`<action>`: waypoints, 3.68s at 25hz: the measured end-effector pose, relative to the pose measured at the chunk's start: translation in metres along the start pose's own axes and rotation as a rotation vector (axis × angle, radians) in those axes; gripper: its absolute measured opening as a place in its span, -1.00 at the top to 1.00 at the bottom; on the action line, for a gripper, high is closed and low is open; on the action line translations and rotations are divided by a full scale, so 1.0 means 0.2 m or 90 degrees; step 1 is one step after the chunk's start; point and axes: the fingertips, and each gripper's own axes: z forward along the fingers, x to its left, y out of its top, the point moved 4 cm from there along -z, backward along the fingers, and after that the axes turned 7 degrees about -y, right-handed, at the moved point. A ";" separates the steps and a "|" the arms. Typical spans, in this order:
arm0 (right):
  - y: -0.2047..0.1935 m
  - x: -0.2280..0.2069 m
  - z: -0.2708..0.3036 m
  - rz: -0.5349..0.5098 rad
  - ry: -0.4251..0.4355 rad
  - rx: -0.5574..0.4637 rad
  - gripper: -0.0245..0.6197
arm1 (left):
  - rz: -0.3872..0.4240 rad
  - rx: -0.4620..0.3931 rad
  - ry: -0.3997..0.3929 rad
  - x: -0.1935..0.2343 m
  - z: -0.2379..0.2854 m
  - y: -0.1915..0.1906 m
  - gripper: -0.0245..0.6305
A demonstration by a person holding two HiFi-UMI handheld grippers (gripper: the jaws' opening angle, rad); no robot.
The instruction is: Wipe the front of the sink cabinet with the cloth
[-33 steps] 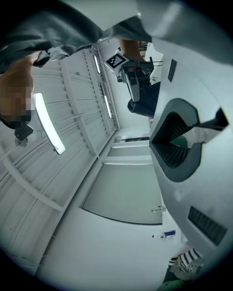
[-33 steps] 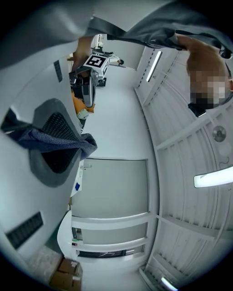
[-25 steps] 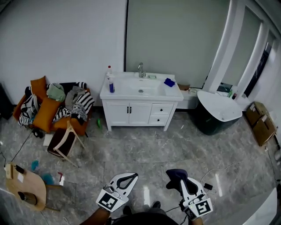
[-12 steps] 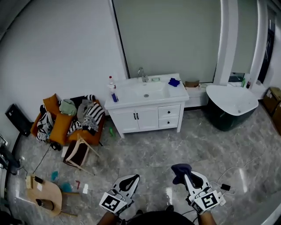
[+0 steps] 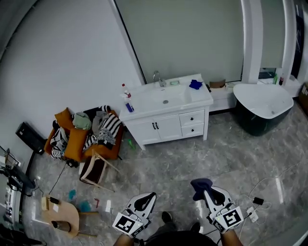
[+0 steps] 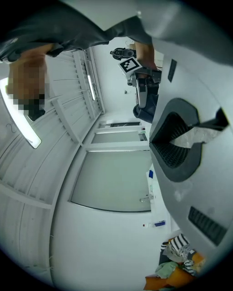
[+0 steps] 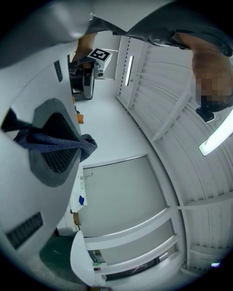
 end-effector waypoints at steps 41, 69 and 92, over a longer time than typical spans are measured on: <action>0.21 -0.09 1.65 -0.062 0.122 0.038 0.81 | -0.026 -0.039 0.062 1.35 0.50 -0.05 0.91; 0.10 -0.39 2.51 -0.049 0.121 0.109 0.81 | -0.044 -0.058 0.024 2.08 1.05 -0.03 0.91; -0.28 -0.71 3.53 -0.050 0.222 0.215 0.81 | -0.119 0.000 0.189 2.74 1.32 -0.30 0.91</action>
